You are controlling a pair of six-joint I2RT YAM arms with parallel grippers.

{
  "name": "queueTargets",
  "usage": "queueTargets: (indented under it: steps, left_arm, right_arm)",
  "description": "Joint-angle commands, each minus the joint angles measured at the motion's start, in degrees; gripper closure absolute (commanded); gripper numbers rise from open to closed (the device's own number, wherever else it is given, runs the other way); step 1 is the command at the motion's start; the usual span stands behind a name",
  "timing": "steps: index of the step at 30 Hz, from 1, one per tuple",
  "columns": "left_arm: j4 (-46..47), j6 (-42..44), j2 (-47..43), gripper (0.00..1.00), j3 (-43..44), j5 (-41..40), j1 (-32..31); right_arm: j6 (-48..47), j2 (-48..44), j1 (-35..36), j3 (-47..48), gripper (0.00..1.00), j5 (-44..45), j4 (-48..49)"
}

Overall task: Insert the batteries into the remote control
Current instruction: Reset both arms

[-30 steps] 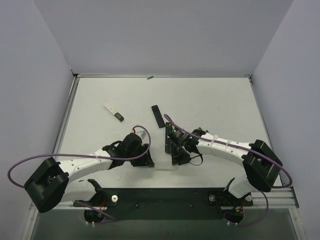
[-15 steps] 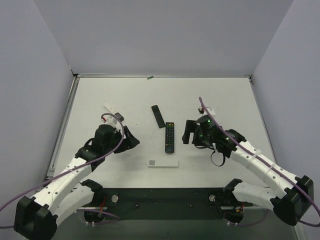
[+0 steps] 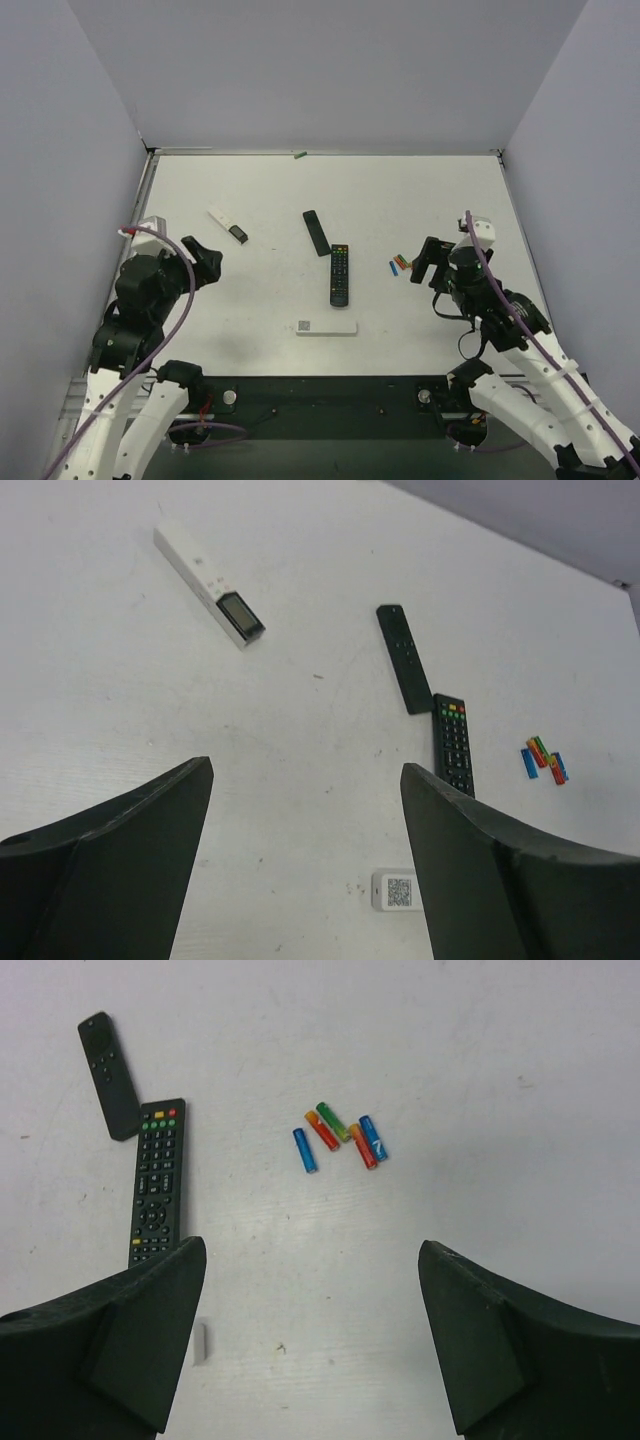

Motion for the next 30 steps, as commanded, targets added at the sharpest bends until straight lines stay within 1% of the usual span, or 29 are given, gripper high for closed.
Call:
queueTargets:
  steps: [1,3,4,6,8,11,12,15,18,24,30]
  left_arm:
    - [-3.08,5.41,-6.75,0.13,6.59,-10.48,-1.2]
    - [-3.07,5.85,-11.04,0.13,7.04,-12.7,-1.46]
    - [-3.25,6.11,-12.29,0.13,6.78,-15.67,-2.07]
    - [-2.99,6.12,-15.97,0.13,5.64,-18.93,-2.87]
    - [-2.2,6.12,-18.61,0.13,2.75,-22.53,-3.75]
    - [-0.18,5.59,-23.89,0.12,-1.03,-25.79,-4.1]
    - [0.52,5.5,-26.77,0.12,-1.92,-26.24,-4.19]
    - [3.51,5.94,-31.35,0.12,-4.81,-26.68,-4.19]
    - [4.31,5.94,-34.09,0.12,-6.05,-27.64,-4.27]
    - [3.25,5.85,-33.22,0.12,-6.14,-29.32,-4.19]
    - [4.57,5.15,-32.08,0.11,-7.02,-28.35,-4.19]
  right_arm:
    - [-3.32,-6.89,-0.38,0.93,0.17,9.73,-1.16]
    - [-4.82,-9.01,-0.29,0.58,0.16,12.46,-0.46]
    - [-5.34,-11.11,-0.29,0.32,0.15,13.25,-0.11]
    - [-6.58,-12.96,-0.29,-0.82,0.12,15.88,0.77]
    - [-7.02,-15.78,-0.38,-1.53,0.09,17.46,1.12]
    - [-7.98,-19.12,-0.29,-2.58,0.08,19.23,1.48]
    - [-9.03,-19.91,-0.29,-2.85,0.06,19.58,1.56]
    - [-9.83,-22.28,-0.38,-3.81,0.06,20.63,1.65]
    - [-10.36,-23.87,-0.29,-4.25,0.05,21.69,2.09]
    - [-12.03,-25.01,-0.29,-5.48,0.05,21.52,3.58]
    - [-12.91,-26.42,-0.29,-6.19,0.05,22.92,4.64]
